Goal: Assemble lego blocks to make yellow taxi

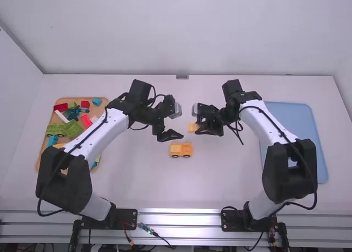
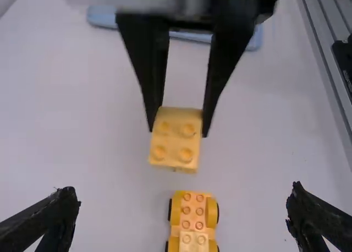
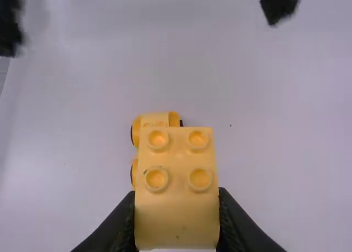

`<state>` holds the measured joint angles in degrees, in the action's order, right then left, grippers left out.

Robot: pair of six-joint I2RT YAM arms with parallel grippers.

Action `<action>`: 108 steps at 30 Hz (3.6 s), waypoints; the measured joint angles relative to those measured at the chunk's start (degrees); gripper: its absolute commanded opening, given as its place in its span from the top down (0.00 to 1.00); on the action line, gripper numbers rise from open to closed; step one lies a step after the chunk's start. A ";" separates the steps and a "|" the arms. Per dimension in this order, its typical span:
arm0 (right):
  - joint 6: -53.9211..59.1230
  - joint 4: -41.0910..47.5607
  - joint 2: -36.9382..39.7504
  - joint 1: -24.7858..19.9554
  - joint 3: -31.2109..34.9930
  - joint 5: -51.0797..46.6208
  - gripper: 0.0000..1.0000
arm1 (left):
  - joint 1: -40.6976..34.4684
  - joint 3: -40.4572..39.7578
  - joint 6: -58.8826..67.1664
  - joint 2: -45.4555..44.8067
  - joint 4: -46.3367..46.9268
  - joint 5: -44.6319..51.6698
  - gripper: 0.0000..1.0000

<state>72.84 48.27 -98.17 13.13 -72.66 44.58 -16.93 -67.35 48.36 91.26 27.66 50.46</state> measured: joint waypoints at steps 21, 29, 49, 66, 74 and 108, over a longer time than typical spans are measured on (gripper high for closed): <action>1.22 3.06 1.97 4.50 0.04 -6.51 1.00 | -5.42 -0.11 -0.39 1.95 -1.77 -4.94 0.01; 3.15 2.43 1.97 2.25 0.04 -1.99 1.00 | -4.13 -0.09 2.29 1.95 -3.08 -1.49 0.01; 11.98 6.58 1.97 -1.99 0.04 6.95 1.00 | -2.10 8.28 -6.16 1.95 -21.14 6.99 0.01; 4.31 -10.49 1.99 -5.86 16.11 3.34 1.00 | 4.28 8.28 -6.84 1.95 -19.23 7.43 0.01; 3.82 -24.15 2.01 -9.68 28.63 2.14 1.00 | 9.79 8.28 -2.32 1.97 -14.05 8.70 0.01; 2.10 -42.88 -2.75 -6.12 35.80 0.07 1.00 | 12.44 8.28 8.13 1.95 -6.97 15.28 0.01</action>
<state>74.94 5.39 -100.92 7.01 -36.86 44.64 -4.49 -59.07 56.49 93.21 20.69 65.73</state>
